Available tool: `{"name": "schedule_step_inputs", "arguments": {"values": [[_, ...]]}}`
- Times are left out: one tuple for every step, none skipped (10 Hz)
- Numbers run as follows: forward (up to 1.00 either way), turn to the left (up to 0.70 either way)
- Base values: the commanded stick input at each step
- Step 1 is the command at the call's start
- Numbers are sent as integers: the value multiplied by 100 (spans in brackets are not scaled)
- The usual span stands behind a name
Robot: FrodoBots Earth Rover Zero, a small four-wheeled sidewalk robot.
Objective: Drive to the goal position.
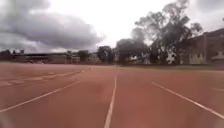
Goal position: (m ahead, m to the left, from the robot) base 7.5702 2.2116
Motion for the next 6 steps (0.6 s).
{"name": "schedule_step_inputs", "arguments": {"values": [[45,0],[45,0],[45,0],[45,0],[45,0],[45,0]]}}
